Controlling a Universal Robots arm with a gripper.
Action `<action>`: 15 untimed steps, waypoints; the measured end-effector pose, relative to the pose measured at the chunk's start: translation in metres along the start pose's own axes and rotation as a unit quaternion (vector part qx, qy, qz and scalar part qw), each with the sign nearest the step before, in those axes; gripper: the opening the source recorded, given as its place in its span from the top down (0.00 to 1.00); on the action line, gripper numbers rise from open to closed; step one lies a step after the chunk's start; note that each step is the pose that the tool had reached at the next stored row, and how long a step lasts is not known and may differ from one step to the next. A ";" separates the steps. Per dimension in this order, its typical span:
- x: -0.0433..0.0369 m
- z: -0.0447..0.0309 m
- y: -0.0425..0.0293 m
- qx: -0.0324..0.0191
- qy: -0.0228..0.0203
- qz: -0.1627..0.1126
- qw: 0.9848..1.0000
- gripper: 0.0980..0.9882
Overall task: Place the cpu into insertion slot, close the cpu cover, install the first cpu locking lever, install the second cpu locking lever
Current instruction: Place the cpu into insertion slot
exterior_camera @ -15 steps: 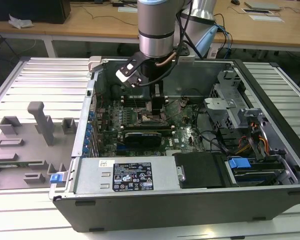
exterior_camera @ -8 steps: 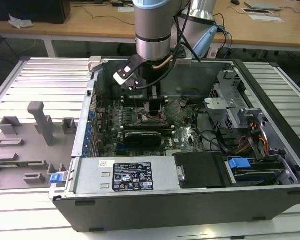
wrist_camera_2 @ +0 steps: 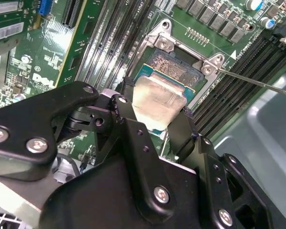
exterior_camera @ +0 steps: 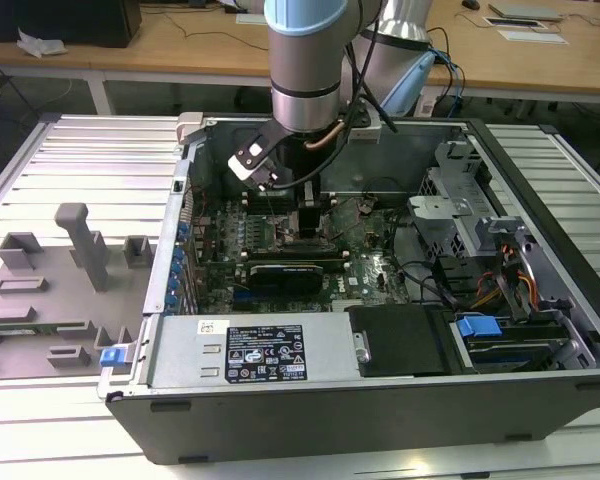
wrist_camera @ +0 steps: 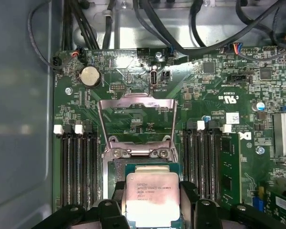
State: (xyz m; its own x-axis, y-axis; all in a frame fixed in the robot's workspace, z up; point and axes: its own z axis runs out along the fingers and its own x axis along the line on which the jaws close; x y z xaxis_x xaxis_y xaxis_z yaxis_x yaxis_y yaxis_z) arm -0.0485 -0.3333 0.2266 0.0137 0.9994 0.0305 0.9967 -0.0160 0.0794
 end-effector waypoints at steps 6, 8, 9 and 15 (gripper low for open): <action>0.0019 0.0078 -0.0007 0.000 0.000 -0.004 1.000 0.51; 0.0027 0.0096 -0.0010 0.000 0.001 -0.007 1.000 0.51; 0.0029 0.0102 -0.0011 0.000 0.001 -0.008 1.000 0.51; 0.0044 0.0155 -0.0047 0.000 0.001 -0.008 1.000 0.51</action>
State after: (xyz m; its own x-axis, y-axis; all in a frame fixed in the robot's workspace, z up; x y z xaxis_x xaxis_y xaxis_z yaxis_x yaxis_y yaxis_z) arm -0.0519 -0.3283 0.2110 -0.0029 0.9995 0.0305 0.9968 0.0005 0.0794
